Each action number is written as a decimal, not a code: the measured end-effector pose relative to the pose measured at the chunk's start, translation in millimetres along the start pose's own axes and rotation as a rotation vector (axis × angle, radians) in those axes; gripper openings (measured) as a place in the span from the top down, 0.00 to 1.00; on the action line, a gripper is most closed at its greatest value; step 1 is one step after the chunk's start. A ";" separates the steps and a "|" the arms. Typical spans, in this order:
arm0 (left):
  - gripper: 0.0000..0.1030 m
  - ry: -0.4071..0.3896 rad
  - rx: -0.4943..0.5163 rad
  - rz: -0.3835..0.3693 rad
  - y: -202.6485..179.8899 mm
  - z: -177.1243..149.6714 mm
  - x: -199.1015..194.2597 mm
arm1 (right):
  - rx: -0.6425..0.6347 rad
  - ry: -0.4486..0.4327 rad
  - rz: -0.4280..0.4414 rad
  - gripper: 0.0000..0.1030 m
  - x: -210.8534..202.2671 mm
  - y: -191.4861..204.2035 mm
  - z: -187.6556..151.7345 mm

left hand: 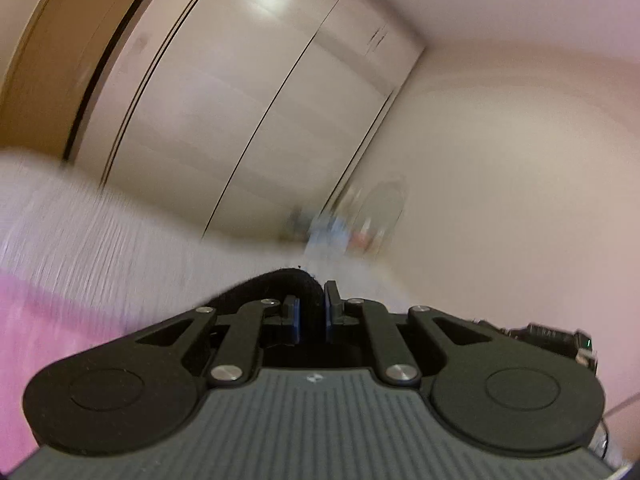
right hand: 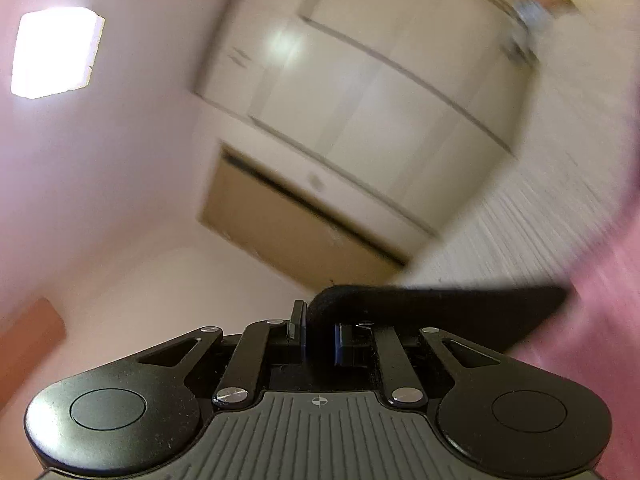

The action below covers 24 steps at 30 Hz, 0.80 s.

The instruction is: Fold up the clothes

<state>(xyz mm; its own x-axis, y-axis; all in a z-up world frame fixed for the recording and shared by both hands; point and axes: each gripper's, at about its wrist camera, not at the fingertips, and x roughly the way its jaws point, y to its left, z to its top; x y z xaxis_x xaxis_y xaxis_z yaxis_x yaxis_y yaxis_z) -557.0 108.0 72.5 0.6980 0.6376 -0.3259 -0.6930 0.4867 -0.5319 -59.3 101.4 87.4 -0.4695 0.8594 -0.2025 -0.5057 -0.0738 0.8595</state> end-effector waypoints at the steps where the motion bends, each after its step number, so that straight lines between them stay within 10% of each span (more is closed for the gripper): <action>1: 0.92 0.063 -0.052 0.036 12.8 -35.6 -5.4 | 0.014 0.075 -0.070 0.89 -5.4 -23.7 -22.4; 8: 0.95 0.571 -0.462 0.520 109.3 -288.4 -40.9 | 0.092 0.634 -0.875 0.85 -44.3 -193.7 -194.4; 12: 0.95 0.616 -0.479 0.585 113.1 -318.9 -70.0 | 0.204 0.608 -0.881 0.82 -58.6 -216.5 -205.2; 24: 0.75 0.541 -0.423 0.561 134.6 -331.2 -16.5 | -0.038 0.495 -0.697 0.47 -56.5 -188.3 -228.2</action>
<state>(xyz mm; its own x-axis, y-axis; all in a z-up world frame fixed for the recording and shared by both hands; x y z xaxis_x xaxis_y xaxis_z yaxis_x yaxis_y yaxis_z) -602.0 -34.7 -252.5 0.3399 0.2943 -0.8932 -0.9085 -0.1428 -0.3927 -102.8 -48.8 -170.1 -0.2996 0.3953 -0.8683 -0.8163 0.3650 0.4478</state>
